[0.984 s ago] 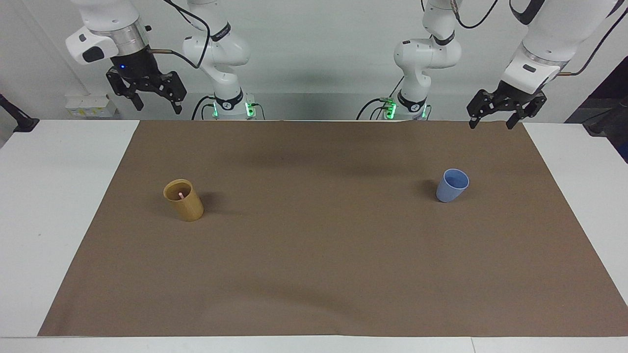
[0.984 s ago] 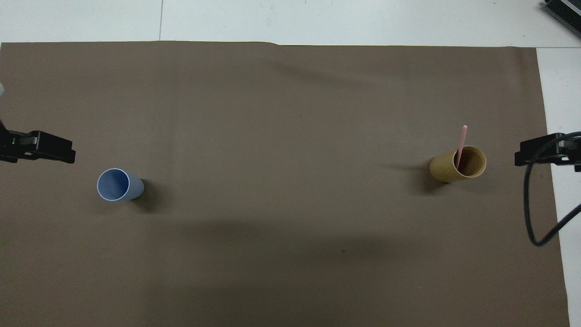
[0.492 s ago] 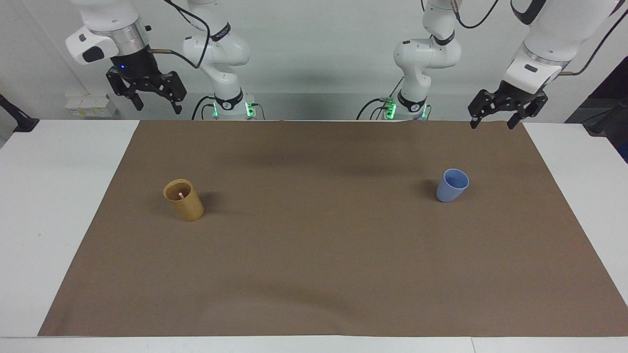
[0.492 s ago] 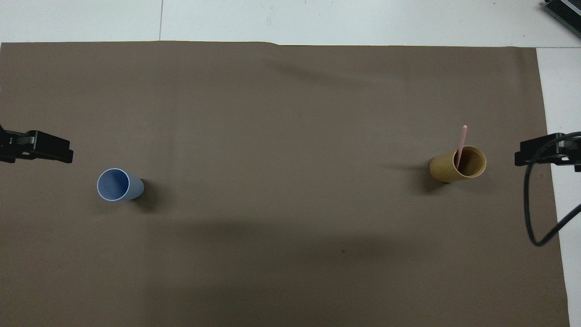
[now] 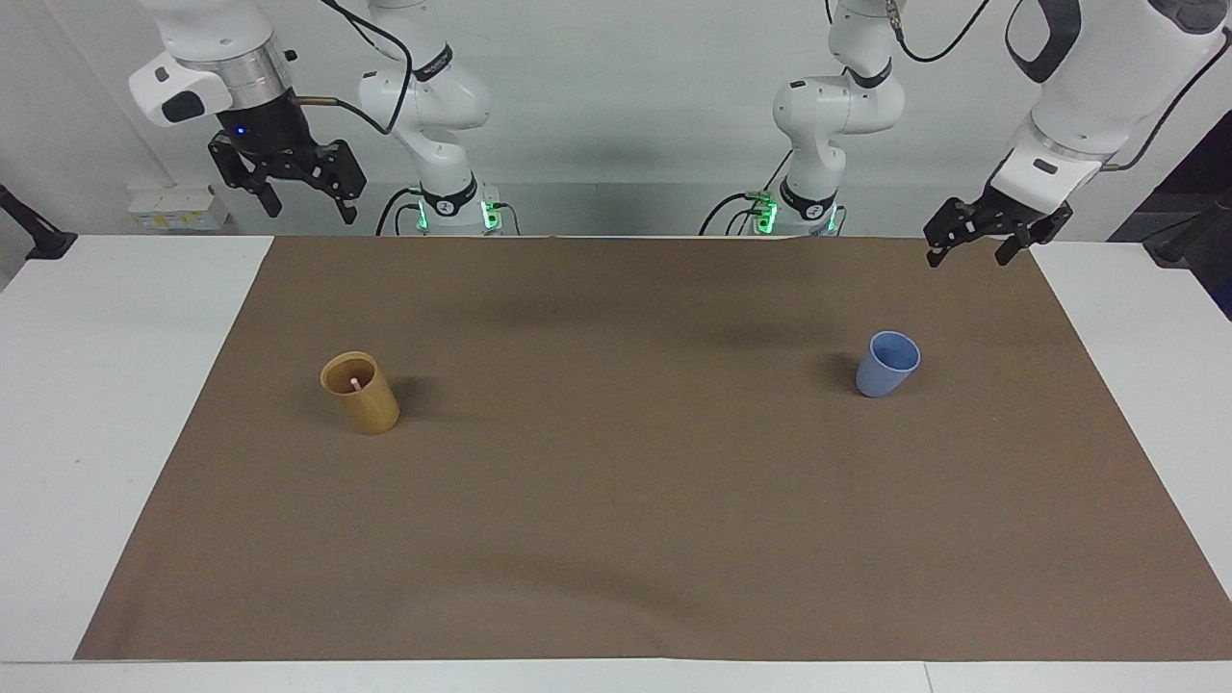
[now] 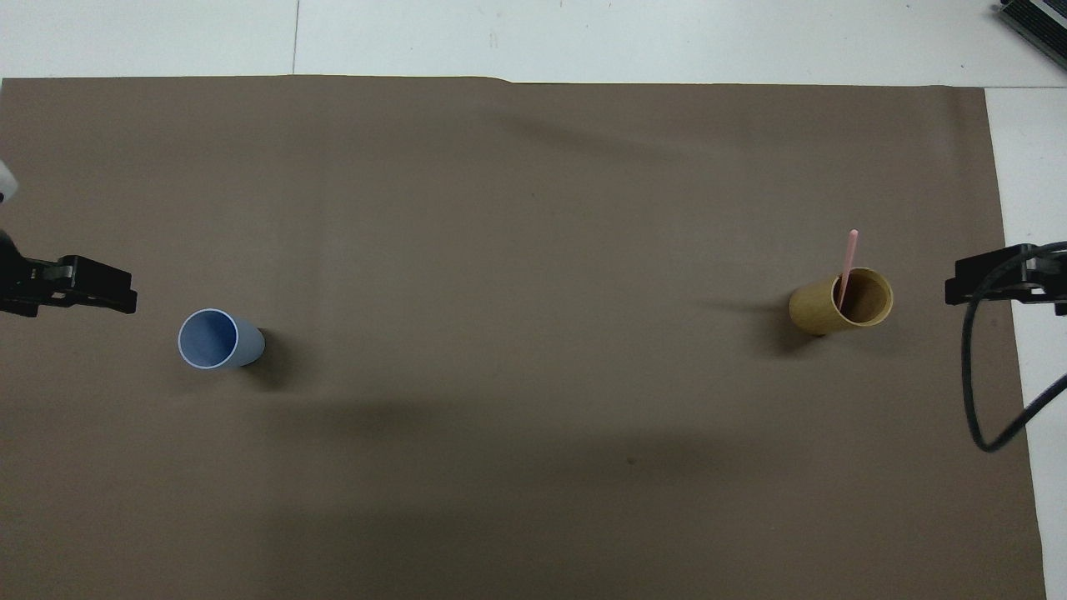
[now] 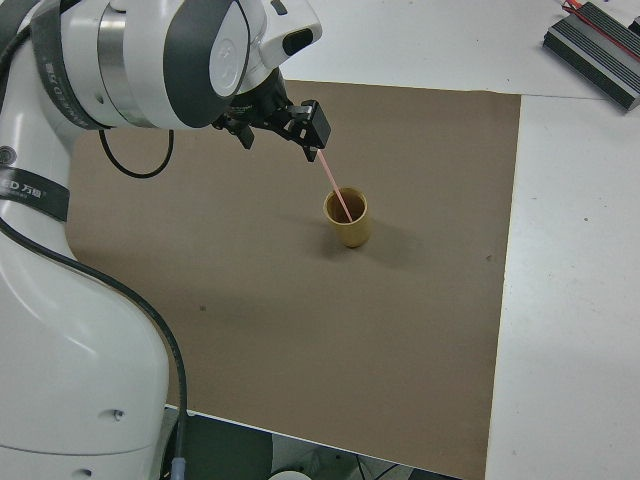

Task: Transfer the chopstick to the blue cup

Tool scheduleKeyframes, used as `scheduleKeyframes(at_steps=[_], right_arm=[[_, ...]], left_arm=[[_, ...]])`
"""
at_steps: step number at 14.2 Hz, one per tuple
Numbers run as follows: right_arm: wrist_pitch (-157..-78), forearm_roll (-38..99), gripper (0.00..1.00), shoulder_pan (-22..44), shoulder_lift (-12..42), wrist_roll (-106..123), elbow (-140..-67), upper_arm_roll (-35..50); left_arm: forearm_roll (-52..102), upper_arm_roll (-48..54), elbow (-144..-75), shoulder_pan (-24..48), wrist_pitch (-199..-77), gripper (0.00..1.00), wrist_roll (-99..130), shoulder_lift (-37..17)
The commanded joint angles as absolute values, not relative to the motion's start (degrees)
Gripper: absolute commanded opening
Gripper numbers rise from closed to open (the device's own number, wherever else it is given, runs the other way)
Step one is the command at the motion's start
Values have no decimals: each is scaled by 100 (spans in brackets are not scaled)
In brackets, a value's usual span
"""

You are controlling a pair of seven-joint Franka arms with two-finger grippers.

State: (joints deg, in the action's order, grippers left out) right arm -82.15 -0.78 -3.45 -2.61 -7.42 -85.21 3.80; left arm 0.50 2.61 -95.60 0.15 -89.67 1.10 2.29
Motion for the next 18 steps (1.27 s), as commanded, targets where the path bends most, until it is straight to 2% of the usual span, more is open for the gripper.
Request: scheduleKeyframes(at_steps=[1, 11, 18], right_arm=[[-8227, 44, 100, -404, -316, -650, -8543, 387], [-8235, 35, 100, -413, -316, -659, -8543, 378], [-8262, -35, 100, -579, -308, -615, -8543, 352]], left_arm=[[123, 290, -10395, -70, -9736, 100, 18, 466], [114, 281, -12005, -378, -11846, 100, -456, 247], [114, 272, -12498, -395, -12313, 100, -992, 158]])
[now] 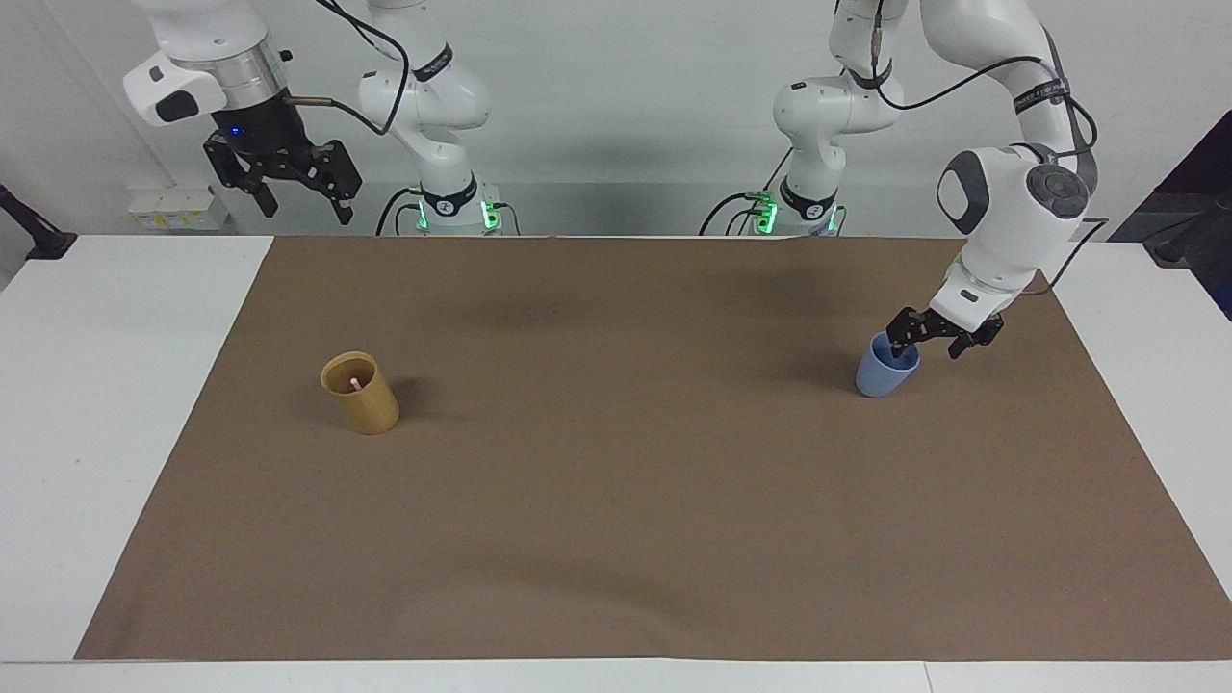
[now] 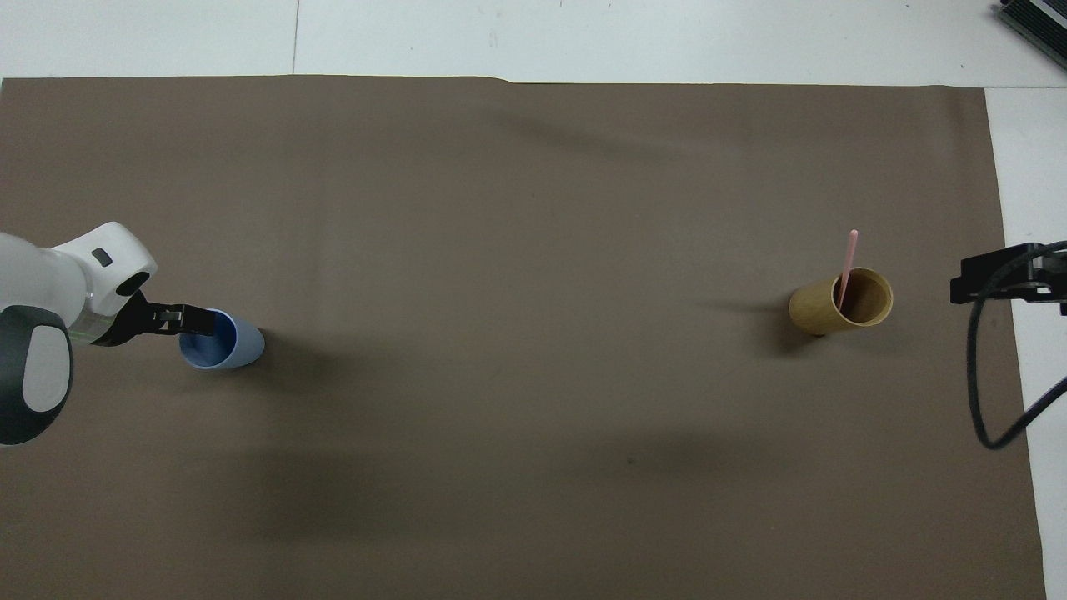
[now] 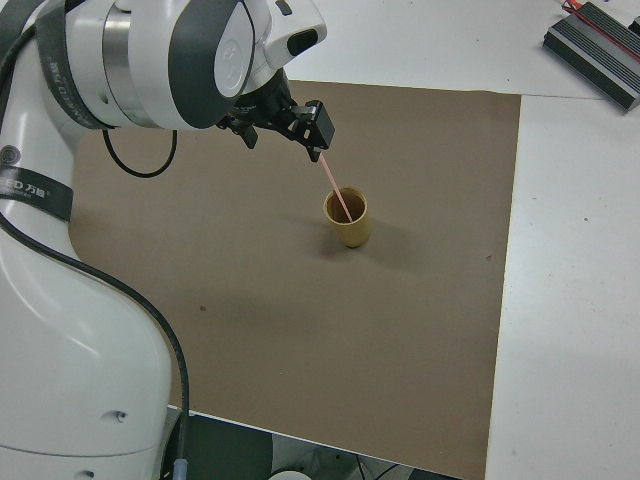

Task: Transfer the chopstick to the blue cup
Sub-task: 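Reach the left gripper to the blue cup and grasp its rim, then slide the blue cup with the left gripper toward the table center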

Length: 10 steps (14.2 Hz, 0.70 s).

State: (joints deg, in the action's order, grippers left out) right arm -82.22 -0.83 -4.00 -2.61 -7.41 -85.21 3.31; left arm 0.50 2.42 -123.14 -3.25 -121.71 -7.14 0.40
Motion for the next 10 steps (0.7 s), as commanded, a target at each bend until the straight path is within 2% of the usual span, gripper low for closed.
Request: scheduleKeyframes(at_steps=[1, 3, 5, 10], right_arm=[[-8262, 8, 100, -589, -308, -607, -8543, 360], [-8262, 26, 100, -589, -308, -589, -8534, 360], [-8235, 26, 100, -589, -334, -598, -8534, 360], [-8350, 17, 100, -589, -316, -361, -8534, 352]], left_arm=[[114, 272, -12515, -396, -12331, 100, -1019, 141], [105, 272, -12568, -404, -12401, 96, -1124, 141], [105, 272, -12577, -474, -12401, 75, -1151, 141], [105, 272, -12630, -475, -12542, 38, -1186, 61]])
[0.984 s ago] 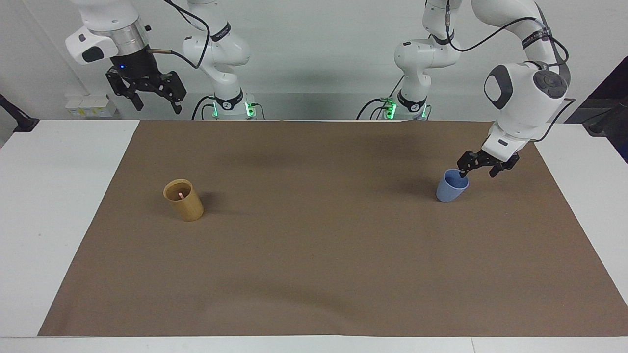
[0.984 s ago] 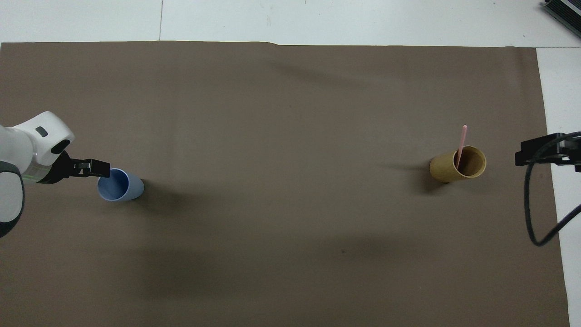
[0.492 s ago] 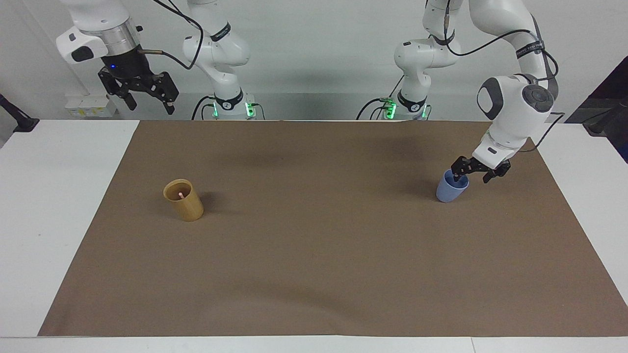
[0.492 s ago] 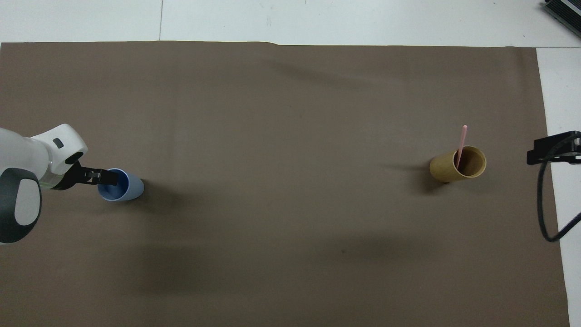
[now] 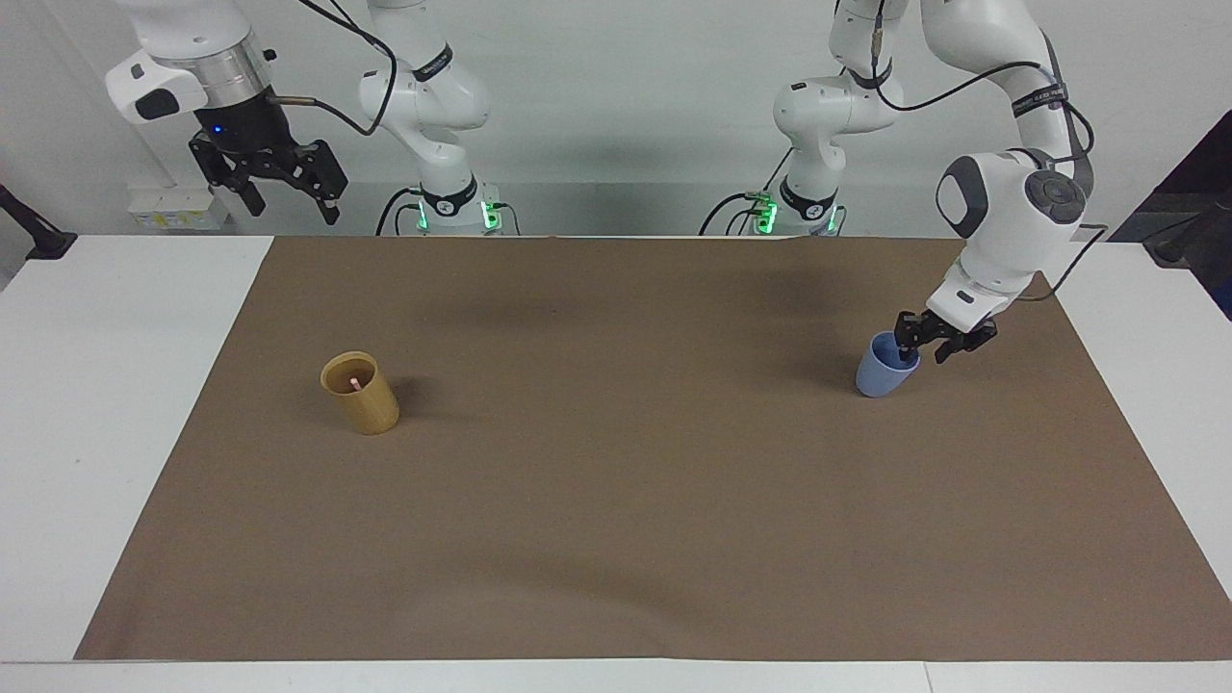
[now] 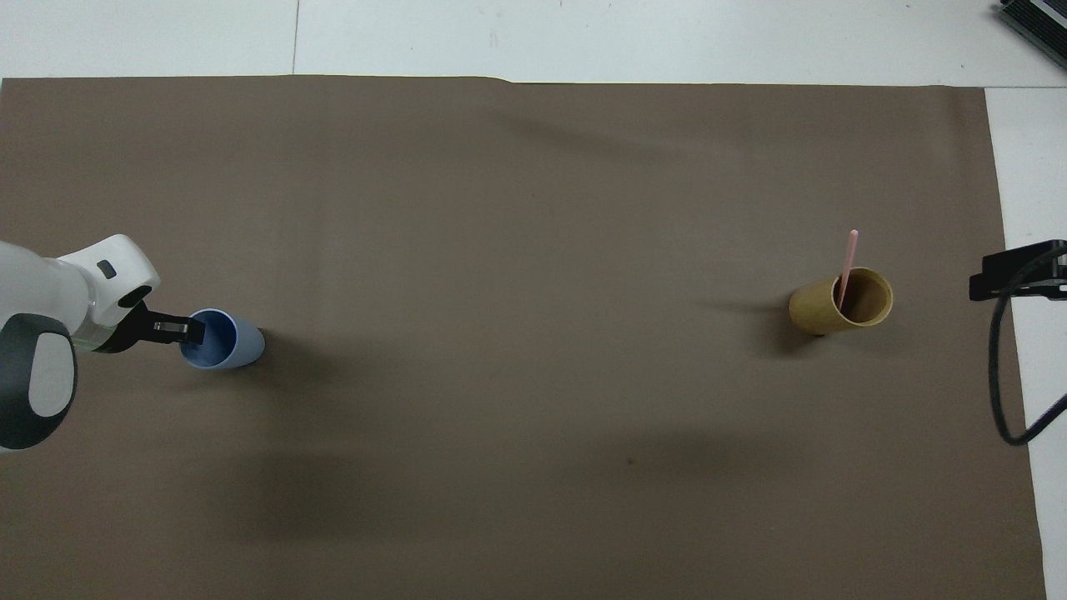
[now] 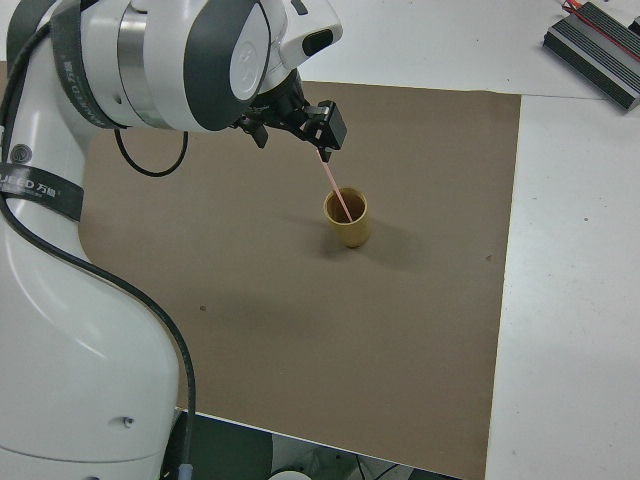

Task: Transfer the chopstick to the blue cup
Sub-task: 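Slide the blue cup with the left gripper toward the table center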

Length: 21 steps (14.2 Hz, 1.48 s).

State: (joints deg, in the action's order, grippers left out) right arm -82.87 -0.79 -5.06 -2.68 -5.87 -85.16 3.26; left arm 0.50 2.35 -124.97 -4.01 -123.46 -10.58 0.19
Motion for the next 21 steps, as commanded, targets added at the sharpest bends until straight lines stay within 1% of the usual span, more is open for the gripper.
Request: scheduleKeyframes(at_steps=[1, 4, 8, 13, 17, 21], right_arm=[[-8315, 18, 100, -589, -325, -360, -8534, 352], [-8332, 18, 100, -589, -334, -404, -8552, 334], [-8314, 26, 100, -589, -334, -396, -8543, 343], [-8394, 35, 100, -580, -299, -395, -8525, 352], [-8367, 18, 100, -580, -308, -404, -8525, 352], [-8297, -44, 100, -589, -343, -439, -8569, 343]], left_arm=[[105, 272, -12682, -475, -12542, 28, -1187, 70], [105, 272, -12691, -466, -12490, 1, -1187, 79], [105, 272, -12691, -448, -12454, 0, -1160, 79], [132, 290, -12490, -352, -12341, 0, -863, 9], [210, 308, -11805, 499, -11691, 0, 436, -228], [510, 316, -11725, 1439, -11768, 0, 1684, -229]])
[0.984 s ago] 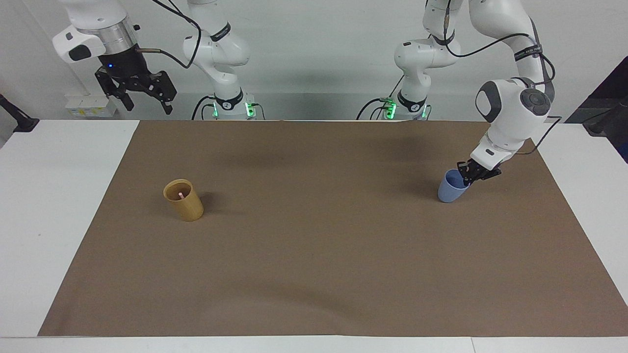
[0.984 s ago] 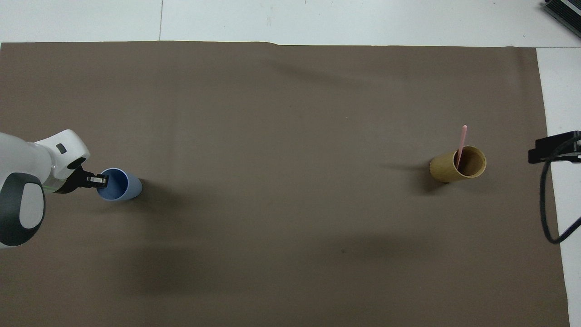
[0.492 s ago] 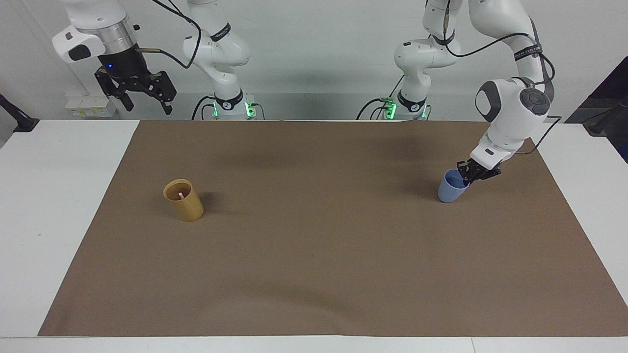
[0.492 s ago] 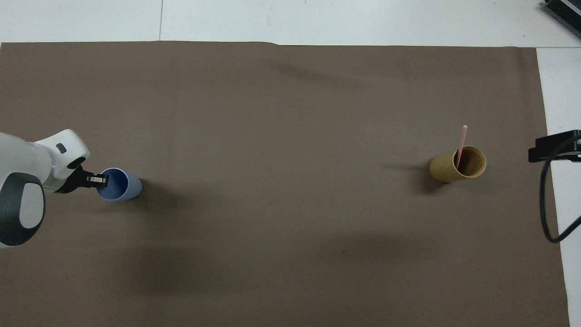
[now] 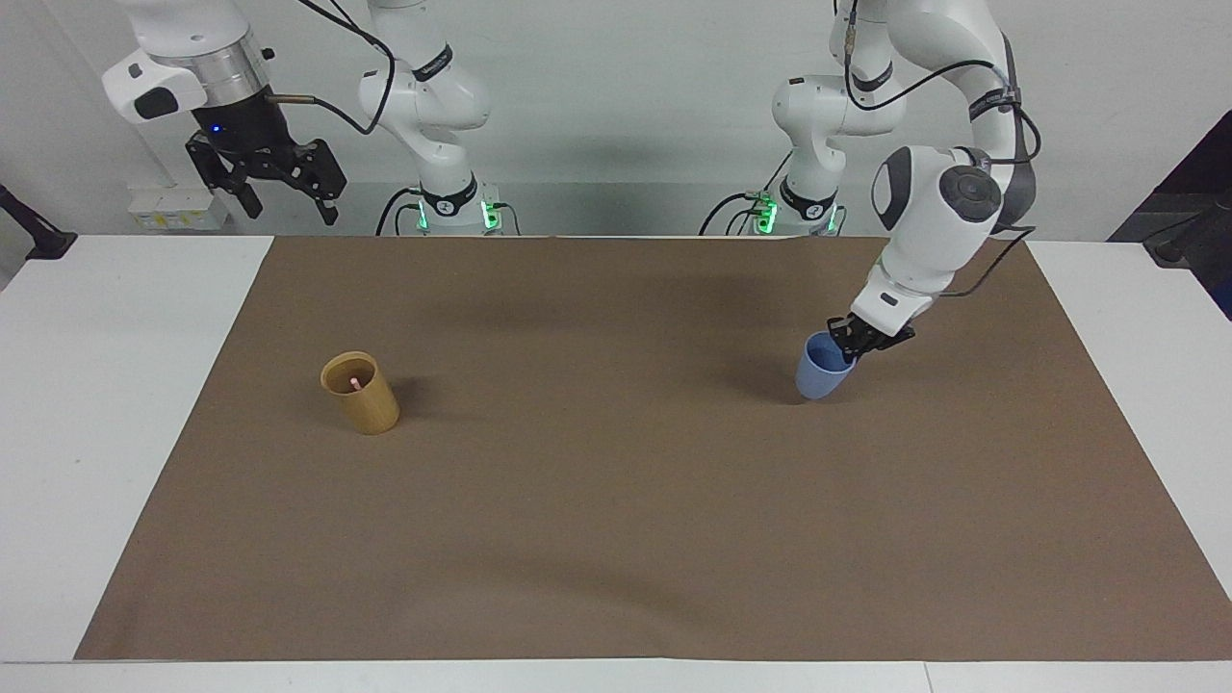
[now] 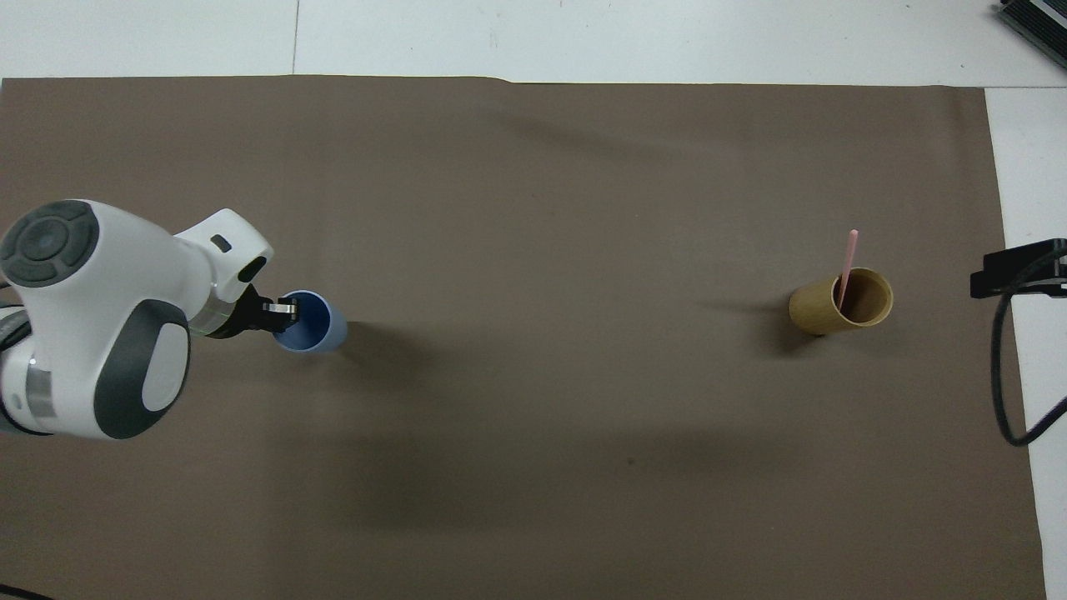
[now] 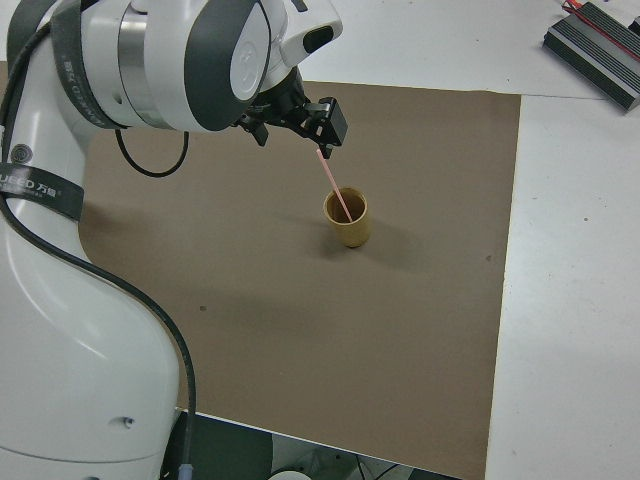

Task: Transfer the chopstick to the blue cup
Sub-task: 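Slide the blue cup with the left gripper toward the table center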

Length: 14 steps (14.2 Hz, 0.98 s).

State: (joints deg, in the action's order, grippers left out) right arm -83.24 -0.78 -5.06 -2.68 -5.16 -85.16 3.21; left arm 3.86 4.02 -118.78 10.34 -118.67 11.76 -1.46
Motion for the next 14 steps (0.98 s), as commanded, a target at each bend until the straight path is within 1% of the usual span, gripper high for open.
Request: scheduleKeyframes(at_steps=[1, 4, 6, 10, 14], right_arm=[[-8279, -44, 100, -589, -343, -439, -8578, 334], [-8262, -53, 100, -589, -343, -457, -8578, 343], [-8262, -53, 100, -589, -351, -475, -8578, 334], [-8262, -44, 100, -598, -352, -422, -8578, 325], [-8376, -44, 100, -694, -334, -431, -8578, 325]], left_arm=[[510, 316, -11716, 1711, -11847, 0, 2027, -229], [519, 316, -11716, 2564, -12286, 0, 2985, -237], [519, 308, -11698, 2917, -12418, 0, 3155, -264], [510, 316, -11698, 3225, -12665, 0, 3349, -571], [510, 325, -11681, 3357, -12726, 0, 3349, -580]])
